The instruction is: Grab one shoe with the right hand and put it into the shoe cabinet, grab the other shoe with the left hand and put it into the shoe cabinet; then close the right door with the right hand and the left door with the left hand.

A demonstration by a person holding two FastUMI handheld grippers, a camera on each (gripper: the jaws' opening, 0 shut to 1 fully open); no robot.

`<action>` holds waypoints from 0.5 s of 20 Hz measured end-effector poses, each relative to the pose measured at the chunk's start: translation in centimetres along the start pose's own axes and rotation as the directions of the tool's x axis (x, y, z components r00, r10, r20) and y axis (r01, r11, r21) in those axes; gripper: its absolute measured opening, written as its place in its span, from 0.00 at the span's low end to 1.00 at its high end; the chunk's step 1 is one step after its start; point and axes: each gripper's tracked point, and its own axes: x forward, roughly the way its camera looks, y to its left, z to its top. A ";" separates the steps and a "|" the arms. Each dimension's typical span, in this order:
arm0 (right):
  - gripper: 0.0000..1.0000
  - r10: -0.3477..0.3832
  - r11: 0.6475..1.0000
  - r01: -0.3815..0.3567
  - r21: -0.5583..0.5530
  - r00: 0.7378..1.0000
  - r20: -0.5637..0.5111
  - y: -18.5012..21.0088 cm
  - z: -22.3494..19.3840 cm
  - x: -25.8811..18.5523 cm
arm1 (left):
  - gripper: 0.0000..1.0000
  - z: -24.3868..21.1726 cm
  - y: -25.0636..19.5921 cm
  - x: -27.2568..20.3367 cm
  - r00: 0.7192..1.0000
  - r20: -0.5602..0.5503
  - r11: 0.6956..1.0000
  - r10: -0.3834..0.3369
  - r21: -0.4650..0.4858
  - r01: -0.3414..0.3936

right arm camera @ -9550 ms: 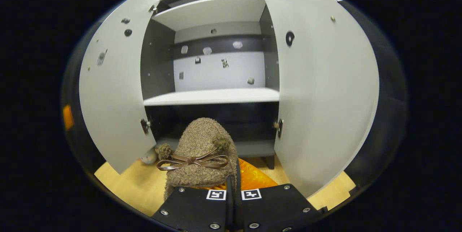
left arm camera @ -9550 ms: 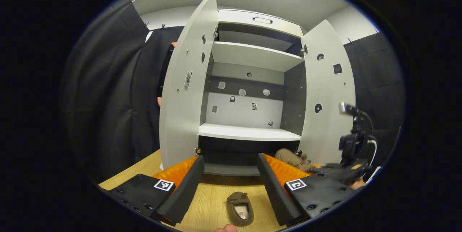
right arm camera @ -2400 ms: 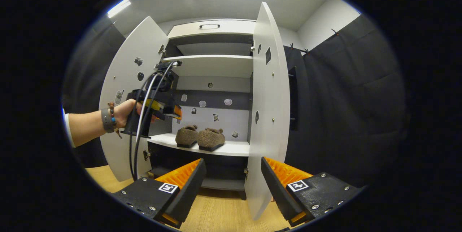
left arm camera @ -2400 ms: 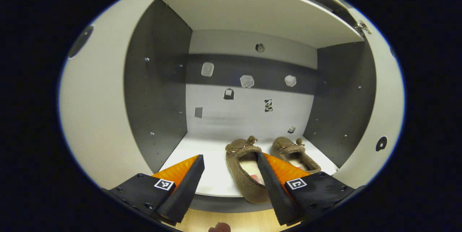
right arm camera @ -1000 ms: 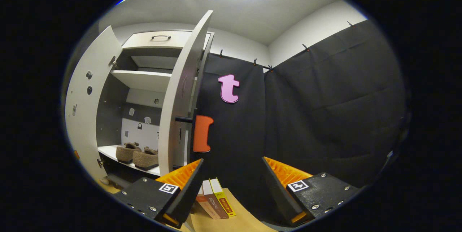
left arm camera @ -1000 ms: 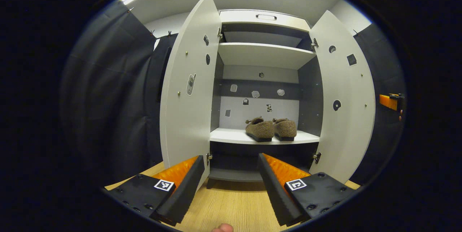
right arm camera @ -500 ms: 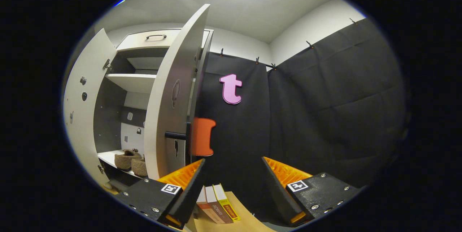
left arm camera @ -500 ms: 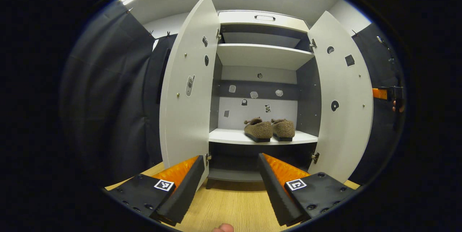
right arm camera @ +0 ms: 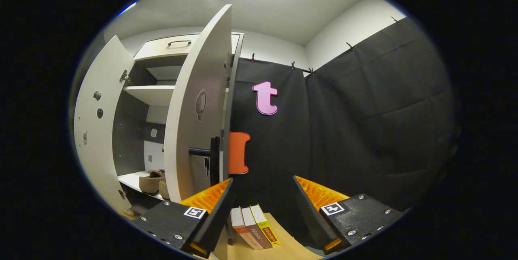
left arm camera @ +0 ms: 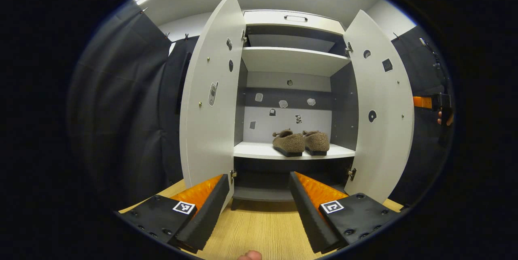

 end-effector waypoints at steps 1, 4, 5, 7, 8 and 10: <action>0.87 0.013 1.000 -0.013 -0.003 1.000 0.001 0.7 0.0 -0.2 | 0.97 -0.1 -0.2 0.0 1.000 -0.002 1.000 -0.006 -0.004 0.006; 0.87 0.074 0.997 -0.074 0.020 0.997 -0.008 3.6 0.0 -0.5 | 0.97 -0.1 -0.2 -0.3 1.000 0.000 1.000 -0.010 0.000 0.010; 0.87 0.095 0.995 -0.095 0.027 0.995 -0.008 4.6 0.0 -0.6 | 0.96 -0.2 0.0 -0.4 1.000 -0.001 1.000 -0.007 0.001 0.007; 0.87 0.122 0.992 -0.123 0.027 0.992 0.003 6.4 0.2 -0.6 | 0.97 -0.2 0.3 -0.7 1.000 -0.001 1.000 0.000 -0.003 0.000; 0.87 0.138 0.990 -0.138 0.026 0.990 0.004 7.4 0.2 -0.6 | 0.94 -0.3 0.7 -0.8 1.000 -0.002 1.000 0.007 -0.004 -0.007; 0.80 0.191 0.981 -0.191 0.036 0.982 0.008 10.1 0.1 -0.3 | 0.97 -0.3 1.3 -1.0 1.000 -0.004 1.000 0.020 -0.004 -0.020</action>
